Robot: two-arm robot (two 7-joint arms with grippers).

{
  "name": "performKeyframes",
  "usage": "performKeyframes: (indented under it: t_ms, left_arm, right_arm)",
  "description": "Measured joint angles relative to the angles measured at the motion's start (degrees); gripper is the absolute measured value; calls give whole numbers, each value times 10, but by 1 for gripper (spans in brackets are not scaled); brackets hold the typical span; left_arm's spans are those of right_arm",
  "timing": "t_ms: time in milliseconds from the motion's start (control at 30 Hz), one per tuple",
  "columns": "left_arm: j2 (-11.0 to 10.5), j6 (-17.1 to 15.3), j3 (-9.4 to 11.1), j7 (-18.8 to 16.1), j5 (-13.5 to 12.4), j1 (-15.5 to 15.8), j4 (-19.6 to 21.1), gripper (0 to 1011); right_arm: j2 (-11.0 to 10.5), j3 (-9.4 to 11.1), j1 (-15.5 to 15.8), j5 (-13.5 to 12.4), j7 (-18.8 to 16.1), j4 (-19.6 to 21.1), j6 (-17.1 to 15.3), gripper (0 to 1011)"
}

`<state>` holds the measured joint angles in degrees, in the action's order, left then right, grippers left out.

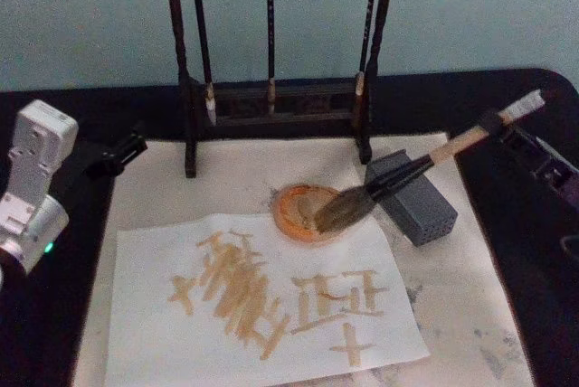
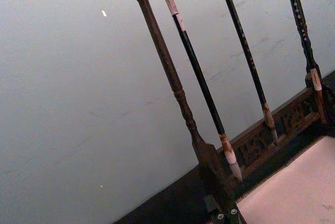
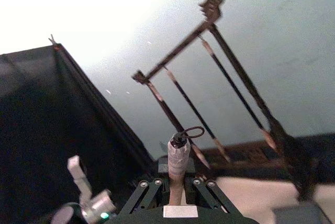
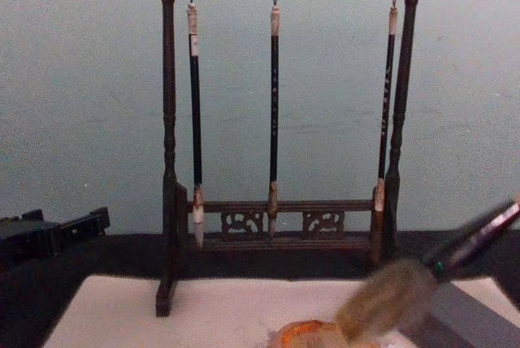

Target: Pick up the brush from the inkstone, write on the paper, then place the brush back to its original position.

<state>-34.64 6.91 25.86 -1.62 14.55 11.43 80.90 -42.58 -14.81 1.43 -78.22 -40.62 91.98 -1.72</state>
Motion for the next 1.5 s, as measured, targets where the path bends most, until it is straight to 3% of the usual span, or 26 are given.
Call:
performKeyframes:
  t_ms: [300, 567, 967, 1500]
  left_arm:
    - [0, 0, 0, 0, 0, 0, 0, 1002]
    - [0, 0, 0, 0, 0, 0, 0, 1002]
    - [0, 0, 0, 0, 0, 0, 0, 1002]
    - [0, 0, 0, 0, 0, 0, 0, 1002]
  right_arm:
    - [17, -29, -49, -25, 5, -13, -27, 161]
    - [45, -61, -99, -42, 14, -76, -47, 163]
    - [77, -95, -155, -46, 21, -162, -57, 161]
    - [120, -117, -214, -34, 9, -294, -75, 161]
